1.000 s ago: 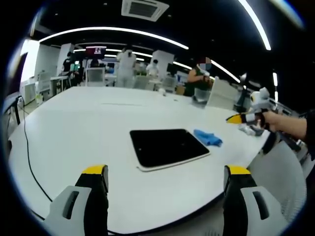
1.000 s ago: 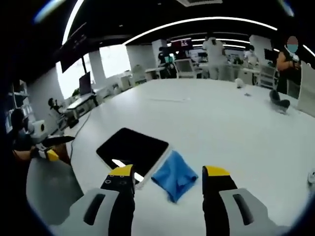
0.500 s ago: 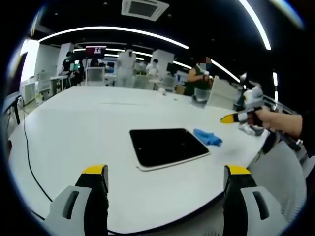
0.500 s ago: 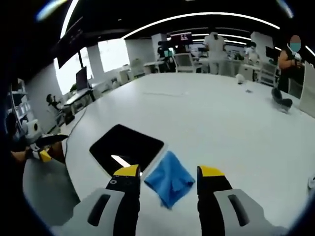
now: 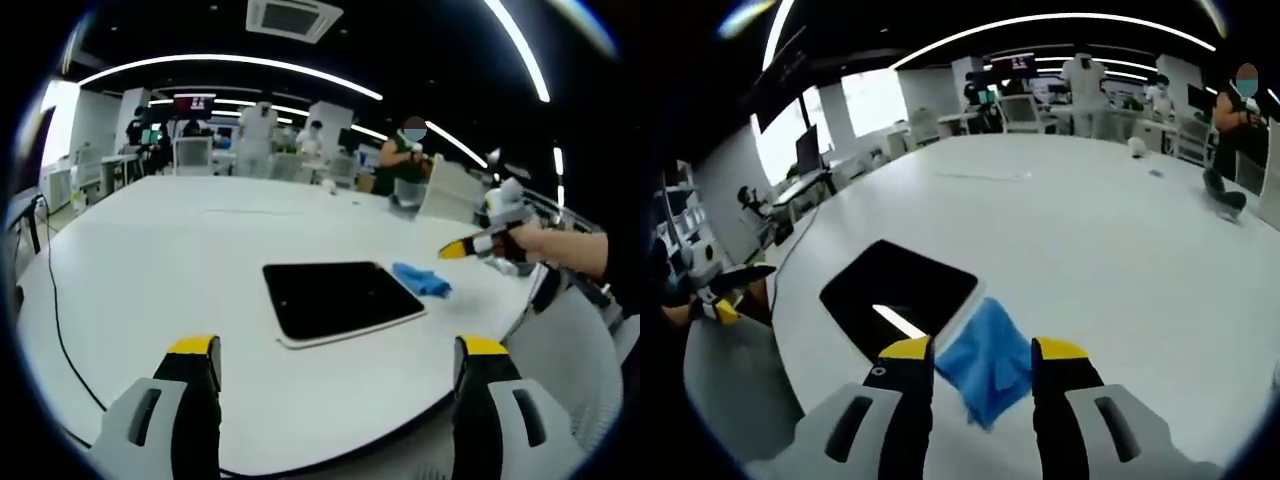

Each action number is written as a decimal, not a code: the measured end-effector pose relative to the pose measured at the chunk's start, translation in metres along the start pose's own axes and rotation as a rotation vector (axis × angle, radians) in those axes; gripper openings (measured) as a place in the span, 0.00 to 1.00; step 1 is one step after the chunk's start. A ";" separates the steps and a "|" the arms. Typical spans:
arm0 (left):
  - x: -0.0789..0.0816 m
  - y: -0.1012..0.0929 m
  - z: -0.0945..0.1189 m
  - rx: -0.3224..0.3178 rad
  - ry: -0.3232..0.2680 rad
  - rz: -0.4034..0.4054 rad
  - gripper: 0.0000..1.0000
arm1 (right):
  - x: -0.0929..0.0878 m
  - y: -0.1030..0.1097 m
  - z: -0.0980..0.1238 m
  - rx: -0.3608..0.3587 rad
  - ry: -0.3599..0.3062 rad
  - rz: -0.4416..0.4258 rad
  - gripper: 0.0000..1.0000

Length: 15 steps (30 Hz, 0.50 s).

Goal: Wipe the mirror surface with the cleaning cloth until all visible marks leave the cleaned area.

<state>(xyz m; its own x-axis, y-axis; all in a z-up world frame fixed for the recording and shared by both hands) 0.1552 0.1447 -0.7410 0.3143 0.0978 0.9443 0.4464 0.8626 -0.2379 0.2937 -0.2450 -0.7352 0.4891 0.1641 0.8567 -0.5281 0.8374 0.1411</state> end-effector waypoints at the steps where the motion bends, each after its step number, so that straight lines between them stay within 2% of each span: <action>1: 0.000 0.000 0.000 0.000 0.000 0.000 0.97 | -0.001 0.000 -0.002 0.003 0.007 0.005 0.34; 5: 0.000 0.000 0.000 -0.001 -0.001 0.000 0.97 | -0.004 0.000 -0.006 0.010 0.015 0.015 0.33; 9: 0.000 0.000 0.000 -0.005 -0.005 -0.003 0.97 | -0.005 0.002 -0.011 0.027 0.011 0.047 0.25; 15: 0.000 -0.001 -0.001 -0.006 -0.002 -0.003 0.96 | -0.011 -0.001 -0.021 0.027 0.030 0.038 0.25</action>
<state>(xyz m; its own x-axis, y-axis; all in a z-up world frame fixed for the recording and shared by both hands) 0.1555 0.1440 -0.7409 0.3113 0.0964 0.9454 0.4520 0.8601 -0.2366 0.3039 -0.2368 -0.7557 0.4892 0.2114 0.8462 -0.5646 0.8162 0.1225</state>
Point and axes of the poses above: the point that each gripper's makers call its tool centre point, and the gripper's own axes: z roughly backward along the fingers, y roughly to its left, x roughly out of its top, the point moved 10 cm from there along z, roughly backward along the fingers, and after that the axes turned 9 degrees about -y, right-handed, at the moved point
